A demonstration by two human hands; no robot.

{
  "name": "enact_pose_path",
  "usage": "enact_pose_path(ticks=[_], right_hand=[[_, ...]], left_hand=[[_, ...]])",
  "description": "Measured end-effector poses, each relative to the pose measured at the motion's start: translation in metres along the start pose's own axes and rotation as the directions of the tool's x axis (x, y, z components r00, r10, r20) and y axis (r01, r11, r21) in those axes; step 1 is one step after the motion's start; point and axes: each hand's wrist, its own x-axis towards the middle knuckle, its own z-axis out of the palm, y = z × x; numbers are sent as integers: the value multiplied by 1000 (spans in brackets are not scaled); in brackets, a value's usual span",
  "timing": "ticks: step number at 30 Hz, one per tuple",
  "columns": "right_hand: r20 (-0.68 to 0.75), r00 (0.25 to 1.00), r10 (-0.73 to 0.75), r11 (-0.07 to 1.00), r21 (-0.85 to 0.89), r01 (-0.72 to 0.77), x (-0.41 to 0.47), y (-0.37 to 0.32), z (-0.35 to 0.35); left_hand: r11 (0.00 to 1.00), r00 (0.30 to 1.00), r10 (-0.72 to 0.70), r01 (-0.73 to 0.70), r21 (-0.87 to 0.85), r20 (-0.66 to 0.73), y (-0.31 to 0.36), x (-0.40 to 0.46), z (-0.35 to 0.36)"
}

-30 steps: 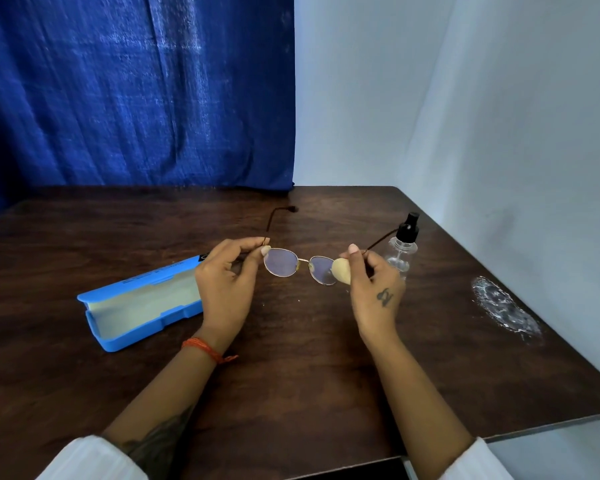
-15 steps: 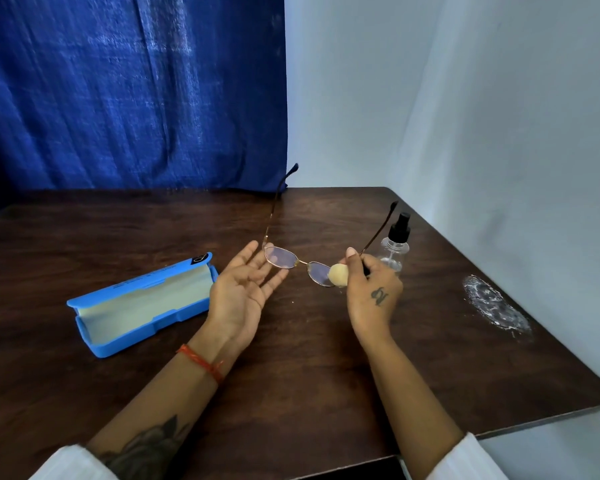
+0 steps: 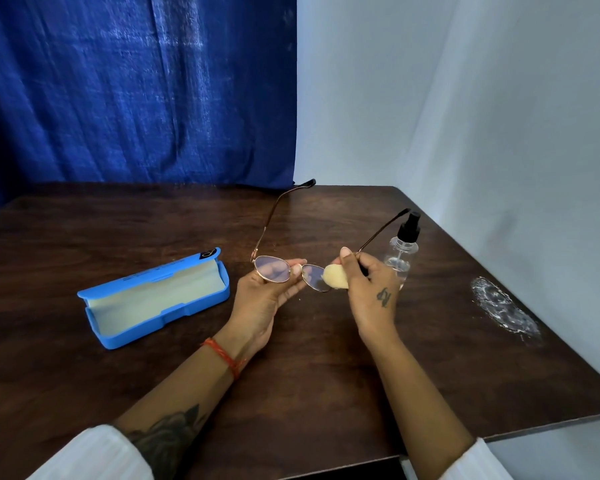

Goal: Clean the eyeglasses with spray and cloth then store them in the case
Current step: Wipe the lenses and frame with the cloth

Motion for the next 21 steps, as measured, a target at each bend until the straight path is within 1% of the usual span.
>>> enact_pose_path(ticks=[3,5,6,8,10,12,14,16,17,21], right_hand=[[4,1000,16,994,104,-16,-3,-5,0],[-42,999,8,983,186,0,-7,-9,-2],[-89,996,-22,979,201,39,-10,-12,-3],[-202,966,-159,971,142,190,-14,-16,-4],[-243,909,-338,935,21,354,-17,-16,-3],[-186,847,-498,867,-98,488,-17,-10,0],[-78,790,-609,784,-214,583,-16,-4,4],[14,776,-630,740,-294,605,-17,0,7],[47,777,-628,731,-306,610,-17,1,8],[160,753,-638,713,-246,657,-18,3,10]], left_hand=[[999,998,52,-52,-6,-40,0,4,-2],[998,997,68,-68,-1,-45,0,7,-4],[997,996,79,-78,11,-44,0,6,-4],[995,994,99,-98,7,-48,0,6,-4],[994,991,110,-112,-21,-70,0,7,-4],[992,989,118,-121,-28,-90,-1,8,-5],[992,987,126,-128,-17,-97,-2,9,-5],[990,987,141,-141,-2,-84,-1,8,-4],[990,987,143,-142,10,-78,-1,7,-3],[987,984,154,-149,58,-89,2,6,-3]])
